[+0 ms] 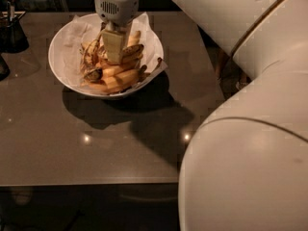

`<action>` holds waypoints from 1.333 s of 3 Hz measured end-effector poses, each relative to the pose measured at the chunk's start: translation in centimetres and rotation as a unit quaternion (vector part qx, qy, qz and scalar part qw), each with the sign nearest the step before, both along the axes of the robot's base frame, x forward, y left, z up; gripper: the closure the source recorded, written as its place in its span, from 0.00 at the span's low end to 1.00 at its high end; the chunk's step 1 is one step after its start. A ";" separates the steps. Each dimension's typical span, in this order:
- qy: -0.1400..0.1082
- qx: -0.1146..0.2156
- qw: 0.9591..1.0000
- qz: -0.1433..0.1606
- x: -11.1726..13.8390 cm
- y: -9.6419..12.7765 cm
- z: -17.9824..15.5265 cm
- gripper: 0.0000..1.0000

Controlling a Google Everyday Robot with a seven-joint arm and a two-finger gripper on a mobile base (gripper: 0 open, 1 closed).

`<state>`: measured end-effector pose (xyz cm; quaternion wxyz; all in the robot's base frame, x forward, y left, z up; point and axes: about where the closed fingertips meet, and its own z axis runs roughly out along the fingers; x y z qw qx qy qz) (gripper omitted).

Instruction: Pick banana from white bowl

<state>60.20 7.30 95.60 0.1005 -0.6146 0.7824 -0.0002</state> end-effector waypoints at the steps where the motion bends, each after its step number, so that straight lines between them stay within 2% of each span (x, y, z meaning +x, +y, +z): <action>1: -0.030 0.019 0.999 0.018 -0.3 0.6 1.1 1.00; 2: -0.048 0.027 0.998 0.030 -0.7 0.8 1.9 1.00; 3: -0.069 0.055 0.995 0.046 -1.6 0.4 2.9 1.00; 4: -0.072 0.053 0.995 0.043 -1.3 0.2 3.1 1.00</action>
Offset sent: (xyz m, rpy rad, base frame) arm -0.0197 0.0035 0.0306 0.0540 -0.1182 0.0869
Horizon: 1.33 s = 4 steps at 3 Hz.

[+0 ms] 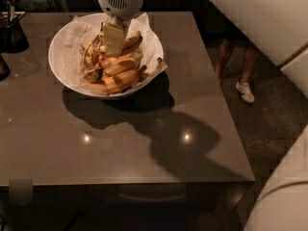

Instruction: Pick banana from white bowl

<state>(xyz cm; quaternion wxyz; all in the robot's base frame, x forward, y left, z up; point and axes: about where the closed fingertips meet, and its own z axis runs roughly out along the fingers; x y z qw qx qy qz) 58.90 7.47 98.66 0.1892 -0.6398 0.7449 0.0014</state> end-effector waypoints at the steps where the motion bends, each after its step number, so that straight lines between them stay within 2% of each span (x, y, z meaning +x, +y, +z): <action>1: -0.009 0.001 1.000 0.020 -1.2 0.5 1.5 1.00; 2: -0.010 0.009 0.998 0.058 -3.0 2.0 2.6 1.00; 3: -0.010 0.009 0.998 0.058 -3.1 2.0 2.6 1.00; 4: -0.023 0.028 0.996 0.076 -7.5 3.9 3.6 1.00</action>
Offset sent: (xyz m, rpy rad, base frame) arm -0.0578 0.0377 0.0377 0.0289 -0.0019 0.2171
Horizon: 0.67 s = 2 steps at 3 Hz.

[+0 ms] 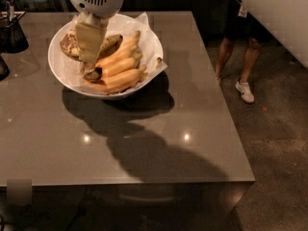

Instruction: Pick banana from white bowl

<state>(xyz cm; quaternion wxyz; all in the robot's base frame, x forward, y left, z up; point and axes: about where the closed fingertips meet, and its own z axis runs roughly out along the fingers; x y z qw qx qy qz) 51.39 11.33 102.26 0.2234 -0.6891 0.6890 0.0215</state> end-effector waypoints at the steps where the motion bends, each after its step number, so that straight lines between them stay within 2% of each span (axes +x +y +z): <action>1: 0.000 0.000 1.000 0.000 -0.1 0.0 0.0 1.00; 2: 0.005 -0.001 1.000 0.003 -0.7 0.0 -0.2 1.00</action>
Offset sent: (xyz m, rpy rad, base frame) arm -0.0172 -0.0030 -0.0072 -0.0135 0.0385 0.0110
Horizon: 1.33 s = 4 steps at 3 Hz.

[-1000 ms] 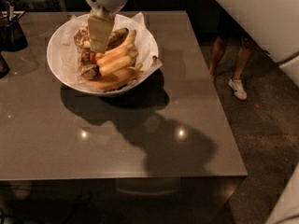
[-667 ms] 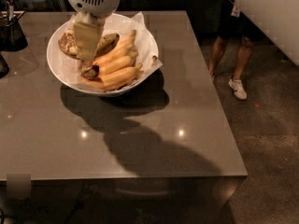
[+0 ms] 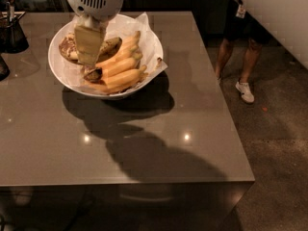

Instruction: Pick banana from white bowl

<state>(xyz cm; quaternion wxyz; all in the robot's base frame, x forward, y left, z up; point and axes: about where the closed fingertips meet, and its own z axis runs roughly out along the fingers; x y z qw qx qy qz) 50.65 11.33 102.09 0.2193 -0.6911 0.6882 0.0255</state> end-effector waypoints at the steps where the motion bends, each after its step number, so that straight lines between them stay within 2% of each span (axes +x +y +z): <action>1: 0.023 0.005 1.000 -0.018 -4.0 -2.0 -1.1 1.00; 2: 0.019 0.005 1.000 -0.022 -5.4 -2.1 -0.2 1.00; 3: -0.001 0.030 0.999 -0.037 -10.5 -1.6 1.5 1.00; 4: -0.001 0.030 0.999 -0.037 -10.5 -1.6 1.5 1.00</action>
Offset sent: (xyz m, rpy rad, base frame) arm -0.0619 -0.0334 -0.0204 0.0054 0.0797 -0.0488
